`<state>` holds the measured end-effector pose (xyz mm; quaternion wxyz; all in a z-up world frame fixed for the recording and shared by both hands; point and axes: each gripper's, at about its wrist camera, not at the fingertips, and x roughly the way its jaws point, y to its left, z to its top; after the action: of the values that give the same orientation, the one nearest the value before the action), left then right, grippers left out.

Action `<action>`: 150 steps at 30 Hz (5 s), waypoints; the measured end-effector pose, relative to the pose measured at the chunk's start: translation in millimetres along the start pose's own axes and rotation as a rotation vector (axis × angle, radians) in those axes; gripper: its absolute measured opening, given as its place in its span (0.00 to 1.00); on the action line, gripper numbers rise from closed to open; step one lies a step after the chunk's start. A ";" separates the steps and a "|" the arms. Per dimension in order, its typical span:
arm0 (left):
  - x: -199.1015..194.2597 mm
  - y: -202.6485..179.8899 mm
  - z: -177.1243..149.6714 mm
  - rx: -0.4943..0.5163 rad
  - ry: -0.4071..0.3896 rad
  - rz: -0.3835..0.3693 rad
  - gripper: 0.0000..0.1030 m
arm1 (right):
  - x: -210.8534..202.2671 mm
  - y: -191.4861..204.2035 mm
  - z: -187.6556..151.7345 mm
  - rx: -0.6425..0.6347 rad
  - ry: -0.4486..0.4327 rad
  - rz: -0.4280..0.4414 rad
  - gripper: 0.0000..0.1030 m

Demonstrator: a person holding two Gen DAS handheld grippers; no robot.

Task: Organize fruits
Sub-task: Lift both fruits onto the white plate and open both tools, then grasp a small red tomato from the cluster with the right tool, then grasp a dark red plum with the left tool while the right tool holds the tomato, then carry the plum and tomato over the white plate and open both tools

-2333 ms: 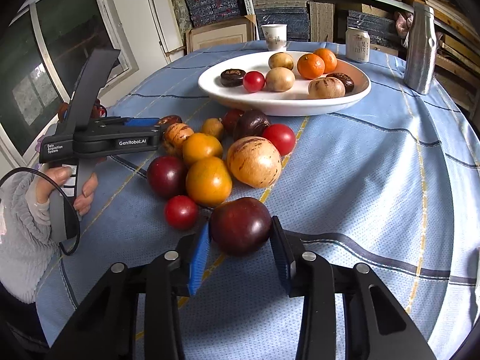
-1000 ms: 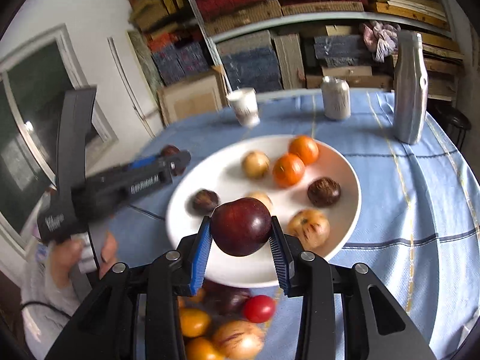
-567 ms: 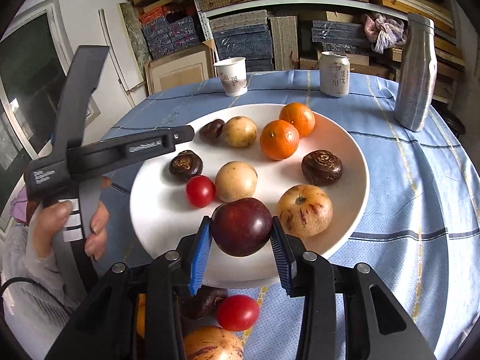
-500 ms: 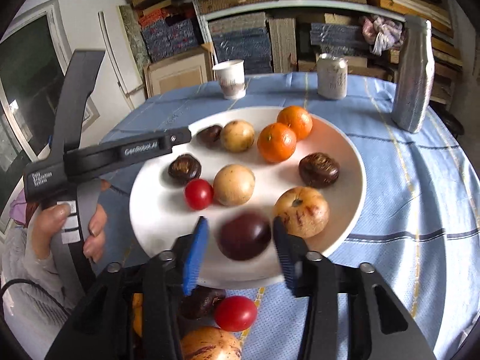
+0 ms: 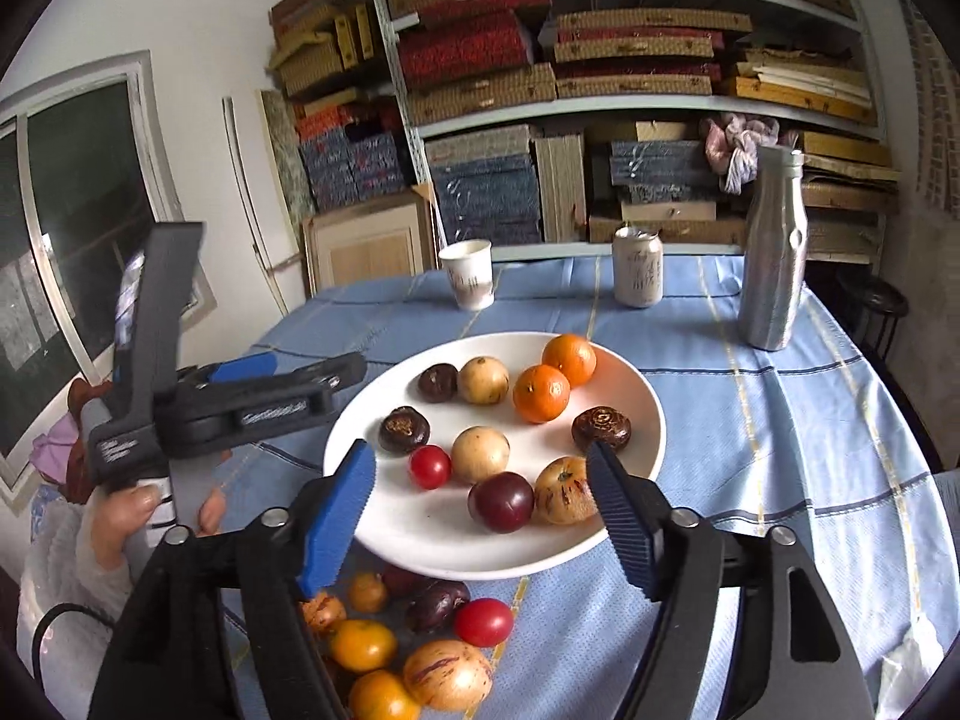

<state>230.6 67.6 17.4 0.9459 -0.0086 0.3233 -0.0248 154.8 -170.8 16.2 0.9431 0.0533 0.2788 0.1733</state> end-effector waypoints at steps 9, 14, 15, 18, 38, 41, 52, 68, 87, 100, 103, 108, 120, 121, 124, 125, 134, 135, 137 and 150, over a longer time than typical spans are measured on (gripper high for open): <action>-67.0 4.8 -91.2 -0.023 0.000 0.027 0.95 | -22.4 -5.5 -36.8 0.040 0.013 -0.028 0.86; -89.3 -7.2 -114.1 0.026 -0.027 0.039 0.96 | -35.3 -13.1 -58.6 0.068 0.035 -0.037 0.91; -91.4 -10.0 -116.6 0.036 -0.027 0.028 0.96 | -38.3 -14.8 -62.6 0.076 0.033 -0.047 0.94; -88.4 -15.1 -120.8 0.055 -0.004 0.018 0.96 | -44.8 -17.7 -76.2 0.089 0.044 -0.050 0.94; -74.6 -14.2 -120.7 0.066 0.028 0.070 0.96 | -32.5 8.8 -93.4 -0.037 0.128 -0.023 0.94; -74.2 -14.1 -120.7 0.066 0.029 0.071 0.96 | -32.3 17.6 -96.1 -0.065 0.141 0.007 0.94; -76.3 0.9 -113.3 0.019 0.027 0.050 0.96 | -28.9 39.4 -104.7 -0.143 0.198 0.078 0.94; -73.5 8.3 -113.4 0.007 0.088 0.063 0.96 | -16.4 63.6 -118.7 -0.255 0.300 0.118 0.50; -76.8 -4.6 -137.0 0.101 0.163 -0.107 0.96 | -29.6 41.0 -111.0 -0.146 0.279 0.144 0.24; -62.5 -39.2 -147.7 0.240 0.221 -0.137 0.82 | -38.5 13.7 -109.1 -0.064 0.248 0.107 0.24; -60.6 -39.7 -147.0 0.229 0.229 -0.169 0.72 | -36.6 11.9 -107.2 -0.051 0.249 0.106 0.24; -47.5 -46.0 -150.2 0.245 0.300 -0.199 0.69 | -35.8 12.6 -108.3 -0.054 0.253 0.106 0.24; -43.1 -50.4 -149.5 0.239 0.315 -0.237 0.59 | -34.7 11.0 -108.6 -0.047 0.259 0.102 0.24; -43.6 -50.1 -149.4 0.236 0.311 -0.228 0.59 | -34.8 11.2 -108.6 -0.047 0.259 0.102 0.24; -45.8 -47.0 -147.7 0.207 0.299 -0.250 0.46 | -34.7 11.3 -108.5 -0.046 0.260 0.101 0.24; -46.3 -46.1 -147.1 0.191 0.301 -0.287 0.40 | -34.7 11.2 -108.6 -0.046 0.261 0.101 0.24; -57.2 -44.9 -145.8 0.174 0.256 -0.284 0.36 | -34.6 9.3 -107.8 -0.038 0.253 0.100 0.24; -61.5 -44.1 -144.2 0.173 0.239 -0.280 0.36 | -35.4 8.3 -107.0 -0.034 0.246 0.099 0.24; -69.5 -41.2 -139.6 0.175 0.203 -0.263 0.36 | -38.5 5.8 -104.7 -0.023 0.227 0.101 0.24; -96.6 -11.3 -13.7 0.090 -0.009 -0.133 0.36 | -70.2 -25.0 29.7 0.028 0.014 0.064 0.24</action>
<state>145.4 61.3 66.0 0.9431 0.0124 0.3162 -0.1020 123.3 -219.3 71.8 0.9343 0.0741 0.2858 0.2000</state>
